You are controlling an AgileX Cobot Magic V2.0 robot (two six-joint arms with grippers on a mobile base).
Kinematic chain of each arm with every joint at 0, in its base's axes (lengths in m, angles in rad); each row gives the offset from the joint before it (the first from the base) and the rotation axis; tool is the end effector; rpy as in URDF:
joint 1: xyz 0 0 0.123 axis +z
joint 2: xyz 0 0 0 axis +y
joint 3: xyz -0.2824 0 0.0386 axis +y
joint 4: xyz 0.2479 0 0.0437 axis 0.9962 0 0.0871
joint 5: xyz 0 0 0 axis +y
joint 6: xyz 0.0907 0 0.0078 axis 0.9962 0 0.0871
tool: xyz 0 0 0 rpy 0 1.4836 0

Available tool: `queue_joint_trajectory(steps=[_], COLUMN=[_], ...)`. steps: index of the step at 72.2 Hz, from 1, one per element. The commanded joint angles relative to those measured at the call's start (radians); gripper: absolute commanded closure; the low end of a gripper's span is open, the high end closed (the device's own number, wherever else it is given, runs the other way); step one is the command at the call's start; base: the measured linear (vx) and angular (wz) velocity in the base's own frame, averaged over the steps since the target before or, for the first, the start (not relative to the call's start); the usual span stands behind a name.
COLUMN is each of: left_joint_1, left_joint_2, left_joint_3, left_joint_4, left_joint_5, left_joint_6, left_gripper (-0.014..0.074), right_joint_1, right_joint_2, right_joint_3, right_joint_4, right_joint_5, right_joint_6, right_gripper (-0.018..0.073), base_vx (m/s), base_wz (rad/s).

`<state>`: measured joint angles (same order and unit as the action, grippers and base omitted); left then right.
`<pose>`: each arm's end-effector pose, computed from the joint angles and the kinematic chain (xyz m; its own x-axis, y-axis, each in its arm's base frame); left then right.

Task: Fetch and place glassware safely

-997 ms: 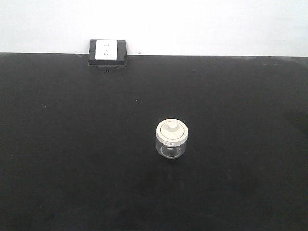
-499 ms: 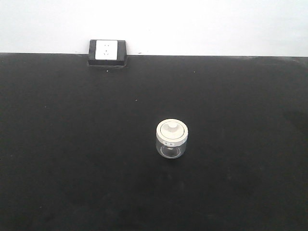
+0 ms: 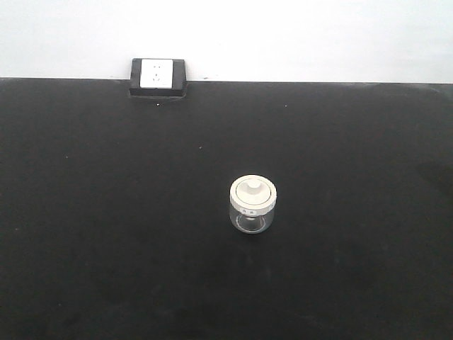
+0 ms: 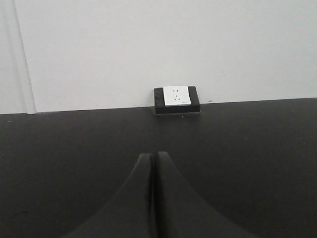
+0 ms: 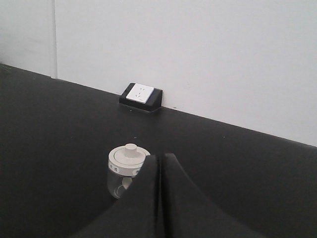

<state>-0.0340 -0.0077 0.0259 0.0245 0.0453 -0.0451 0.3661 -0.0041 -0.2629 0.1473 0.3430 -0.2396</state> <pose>0.0569 -0.0018 0.2006 0.0230 -0.0214 -0.9995 0.0334 0.9992 -0.0206 0.0319 0.0171 0.2692 0.0542 -0.0868 -0.9947 -0.4002 0.9108 -0.1013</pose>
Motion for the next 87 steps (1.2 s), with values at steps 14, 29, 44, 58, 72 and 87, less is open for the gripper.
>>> queue_joint_trajectory(steps=[14,29,44,58,72,87], left_joint_1=[0.000,0.000,0.000,0.000,0.000,0.000], left_joint_2=[-0.017,-0.017,-0.017,-0.017,-0.017,-0.017], left_joint_3=[0.031,0.031,0.031,0.031,0.031,0.031], left_joint_4=[-0.009,-0.009,-0.009,-0.009,-0.009,-0.009], left_joint_5=[-0.077,-0.077,-0.077,-0.077,-0.077,-0.077], left_joint_6=[-0.001,-0.001,-0.001,-0.001,-0.001,-0.001], left_gripper=[0.0603,0.0603,0.0603,0.0603,0.0603,0.0603], right_joint_1=[-0.005,-0.036,-0.228,-0.389,-0.449,-0.452], right_joint_2=[0.012,0.010,0.010,0.009,-0.018,-0.018], right_joint_3=[-0.027,-0.027,-0.022,0.089,0.207,0.265], right_joint_4=[0.002,-0.039,-0.093,-0.131,-0.147,-0.168], right_joint_5=[-0.069,-0.070,-0.071,-0.177,-0.246,-0.260], right_joint_6=[-0.006,-0.006,0.061,0.064,0.111,0.158], right_gripper=[0.0567,0.0567,0.0567,0.0567,0.0567,0.0567], base_vx=[0.00,0.00,0.00,0.00,0.00,0.00], base_wz=[0.00,0.00,0.00,0.00,0.00,0.00])
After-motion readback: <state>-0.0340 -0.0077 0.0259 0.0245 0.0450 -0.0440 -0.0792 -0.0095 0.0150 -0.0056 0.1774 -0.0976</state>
